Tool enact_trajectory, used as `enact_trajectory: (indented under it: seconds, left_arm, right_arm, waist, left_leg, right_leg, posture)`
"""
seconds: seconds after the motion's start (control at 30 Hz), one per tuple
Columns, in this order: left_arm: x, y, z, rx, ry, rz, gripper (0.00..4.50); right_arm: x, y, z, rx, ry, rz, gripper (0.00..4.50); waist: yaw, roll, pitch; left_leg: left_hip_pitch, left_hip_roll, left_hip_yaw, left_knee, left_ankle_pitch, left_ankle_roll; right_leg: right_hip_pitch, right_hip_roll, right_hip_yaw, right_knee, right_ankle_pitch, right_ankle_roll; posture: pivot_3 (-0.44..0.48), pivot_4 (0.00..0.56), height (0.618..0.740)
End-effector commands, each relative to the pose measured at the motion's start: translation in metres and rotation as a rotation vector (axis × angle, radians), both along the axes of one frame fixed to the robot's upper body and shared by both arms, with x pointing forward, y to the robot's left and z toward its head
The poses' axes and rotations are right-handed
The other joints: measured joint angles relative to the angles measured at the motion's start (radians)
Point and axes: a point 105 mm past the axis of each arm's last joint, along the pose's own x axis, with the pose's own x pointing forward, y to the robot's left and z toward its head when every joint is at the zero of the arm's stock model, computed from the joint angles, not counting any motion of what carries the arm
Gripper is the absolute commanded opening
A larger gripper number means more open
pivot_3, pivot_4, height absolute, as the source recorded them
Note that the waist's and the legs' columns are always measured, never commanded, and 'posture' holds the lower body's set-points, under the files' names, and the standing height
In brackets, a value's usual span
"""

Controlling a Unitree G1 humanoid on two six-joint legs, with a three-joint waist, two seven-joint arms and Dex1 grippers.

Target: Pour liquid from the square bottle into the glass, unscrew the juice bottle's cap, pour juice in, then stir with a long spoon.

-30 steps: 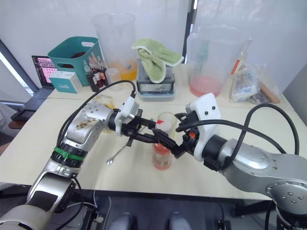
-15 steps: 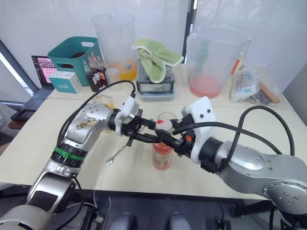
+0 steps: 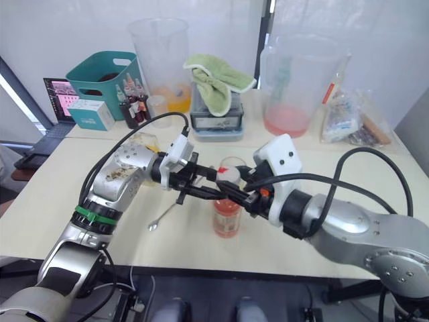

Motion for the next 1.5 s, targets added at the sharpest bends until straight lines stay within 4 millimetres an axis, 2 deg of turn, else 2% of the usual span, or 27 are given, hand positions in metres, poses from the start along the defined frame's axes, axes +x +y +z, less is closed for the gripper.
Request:
enact_trajectory:
  seconds: [0.03,0.2,0.3,0.5,0.73,0.93,1.5]
  left_arm:
    - [0.003,0.006,-0.012,0.064,0.018,0.022,1.35]
    - [0.004,0.007,-0.011,0.068,0.013,0.023,1.35]
    - [0.003,0.009,-0.010,0.069,0.013,0.027,1.35]
    - [0.002,0.011,-0.010,0.071,0.016,0.039,1.35]
    - [0.003,0.012,-0.011,0.068,0.018,0.045,1.35]
    - [0.002,0.011,-0.012,0.071,0.020,0.045,1.35]
    - [0.000,0.009,-0.014,0.076,0.028,0.035,1.35]
  right_arm:
    - [0.000,-0.005,0.001,-0.051,0.000,0.262,1.68]
    - [0.017,-0.013,-0.002,-0.160,0.002,0.488,1.68]
    - [0.033,-0.011,0.000,-0.230,0.000,0.616,1.68]
    - [0.051,-0.003,0.002,-0.283,-0.001,0.699,1.68]
    - [0.052,-0.004,0.010,-0.279,-0.035,0.674,1.68]
    - [0.051,-0.006,0.026,-0.232,-0.072,0.585,1.68]
    - [0.030,-0.006,0.052,-0.096,-0.163,0.515,1.68]
  waist:
    - [-0.001,0.000,0.000]
    - [-0.004,0.000,0.000]
    - [-0.005,0.000,0.000]
    - [-0.004,0.000,0.000]
    - [-0.006,0.000,0.000]
    - [-0.005,0.000,0.000]
    - [-0.004,0.001,0.001]
  left_leg:
    - [0.000,0.000,0.000,0.000,0.000,0.000]
    - [0.001,0.001,0.001,-0.001,0.000,0.000]
    - [0.001,0.000,0.001,-0.001,0.000,0.000]
    - [0.002,0.000,0.000,0.000,0.000,0.000]
    - [0.004,0.000,0.000,-0.001,0.000,0.000]
    - [0.004,0.000,0.000,0.000,0.000,0.000]
    - [0.001,0.000,0.000,0.000,0.000,0.000]
  right_leg:
    - [0.000,0.000,0.000,0.000,0.000,0.000]
    - [-0.001,0.001,0.000,0.000,0.000,0.000]
    - [-0.001,0.000,0.000,0.000,0.000,0.000]
    - [-0.001,0.000,0.000,0.004,0.000,0.000]
    - [-0.001,0.000,0.000,0.007,0.000,0.000]
    - [-0.001,-0.001,-0.001,0.007,0.000,0.000]
    - [-0.003,-0.001,-0.001,0.007,0.000,0.000]
  posture:
    - [0.000,0.150,0.740]
    - [0.000,0.150,0.740]
    - [0.000,0.150,0.740]
    - [0.000,0.150,0.740]
    - [0.000,0.150,0.740]
    - [0.000,0.150,0.740]
    - [0.000,0.150,0.740]
